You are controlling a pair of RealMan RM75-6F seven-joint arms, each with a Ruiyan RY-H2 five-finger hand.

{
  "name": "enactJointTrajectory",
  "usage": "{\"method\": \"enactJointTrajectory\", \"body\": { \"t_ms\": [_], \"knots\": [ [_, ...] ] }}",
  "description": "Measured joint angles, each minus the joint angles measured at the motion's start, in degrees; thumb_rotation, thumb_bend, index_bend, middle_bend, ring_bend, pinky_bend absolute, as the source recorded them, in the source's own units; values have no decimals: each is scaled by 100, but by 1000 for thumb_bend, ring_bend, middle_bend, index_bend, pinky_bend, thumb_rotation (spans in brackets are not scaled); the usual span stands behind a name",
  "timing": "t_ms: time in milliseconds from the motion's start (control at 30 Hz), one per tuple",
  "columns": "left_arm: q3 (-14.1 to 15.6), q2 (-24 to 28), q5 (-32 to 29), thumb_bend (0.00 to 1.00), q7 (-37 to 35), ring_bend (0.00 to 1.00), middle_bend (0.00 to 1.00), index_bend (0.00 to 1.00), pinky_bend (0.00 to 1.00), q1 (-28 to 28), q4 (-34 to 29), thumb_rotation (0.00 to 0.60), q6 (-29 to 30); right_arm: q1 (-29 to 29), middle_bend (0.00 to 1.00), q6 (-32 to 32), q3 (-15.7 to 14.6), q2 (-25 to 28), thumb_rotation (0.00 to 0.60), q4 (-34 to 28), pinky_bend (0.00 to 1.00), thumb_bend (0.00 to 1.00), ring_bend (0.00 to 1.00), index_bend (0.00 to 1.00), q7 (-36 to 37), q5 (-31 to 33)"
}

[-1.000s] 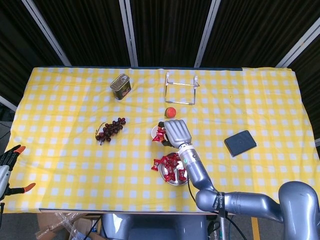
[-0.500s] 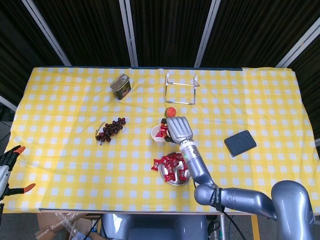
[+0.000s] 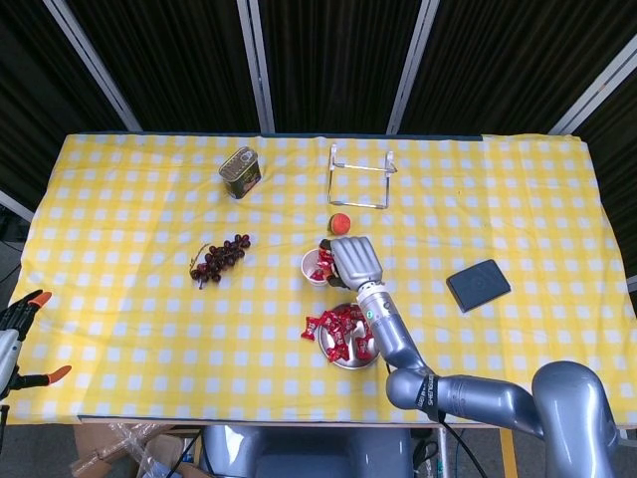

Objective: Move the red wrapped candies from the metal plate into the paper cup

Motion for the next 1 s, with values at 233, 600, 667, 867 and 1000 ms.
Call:
{"method": "enactJointTrajectory", "body": {
  "t_ms": [233, 600, 667, 867, 1000],
  "knots": [
    [2, 3, 4, 50, -8, 0, 0, 0, 0, 3, 0, 600, 4, -20, 771, 25, -3, -32, 600, 65, 1000, 602, 911, 433, 73, -63],
    [4, 5, 3, 49, -12, 0, 0, 0, 0, 1, -5, 600, -3, -62, 771, 55, -24, -4, 600, -4, 1000, 573, 912, 421, 95, -125],
    [3, 6, 2, 49, -13, 0, 0, 0, 0, 1, -5, 600, -1, -66, 771, 63, -24, 3, 600, -28, 1000, 564, 911, 407, 89, -128],
    [2, 8, 0, 49, -17, 0, 0, 0, 0, 0, -6, 600, -2, -74, 771, 72, -51, 12, 600, -94, 1000, 510, 911, 342, 70, -168],
    [2, 10, 4, 49, -22, 0, 0, 0, 0, 3, -5, 600, 5, -68, 771, 85, -48, -13, 600, -98, 1000, 495, 912, 321, 62, -170]
  ]
}}
